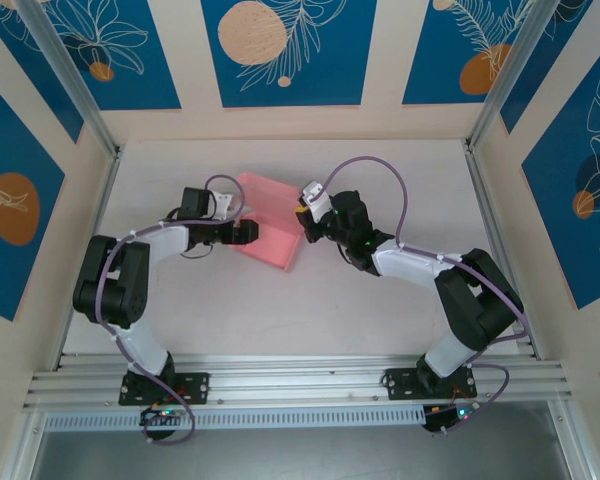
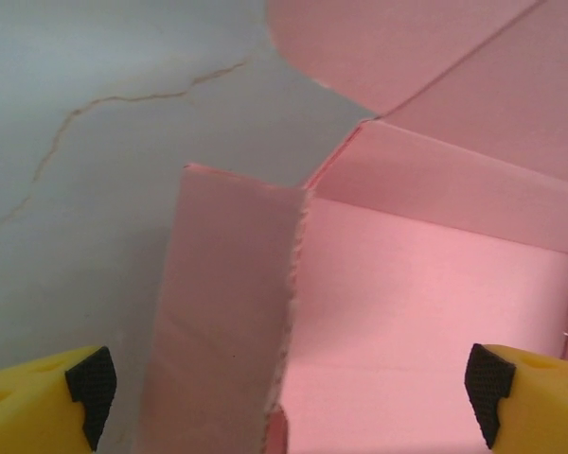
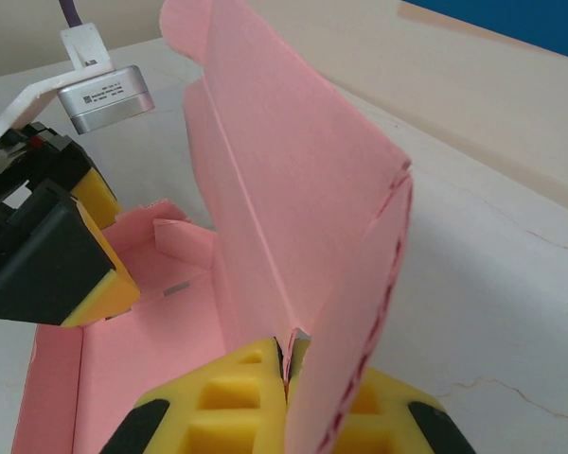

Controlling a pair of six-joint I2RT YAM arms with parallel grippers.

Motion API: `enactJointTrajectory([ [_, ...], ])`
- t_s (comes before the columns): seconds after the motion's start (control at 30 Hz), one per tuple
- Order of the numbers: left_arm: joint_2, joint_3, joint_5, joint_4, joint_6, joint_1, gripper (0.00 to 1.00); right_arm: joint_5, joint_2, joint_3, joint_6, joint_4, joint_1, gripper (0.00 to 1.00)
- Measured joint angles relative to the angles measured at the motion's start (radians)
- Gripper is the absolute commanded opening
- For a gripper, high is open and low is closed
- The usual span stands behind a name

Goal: Fold the paper box

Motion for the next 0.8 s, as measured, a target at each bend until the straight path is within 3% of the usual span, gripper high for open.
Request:
enactJointTrajectory([
  [0.43, -0.031, 0.002, 0.081, 0.031, -0.064, -0.023, 0.77, 0.0, 0.038, 0.008, 0.0, 0.0, 0.0, 0.0],
  [0.8, 0.007, 0.024, -0.01, -0.023, -0.013, -0.044, 0.56, 0.001, 0.039, 0.009, 0.0, -0.002, 0.0, 0.0],
])
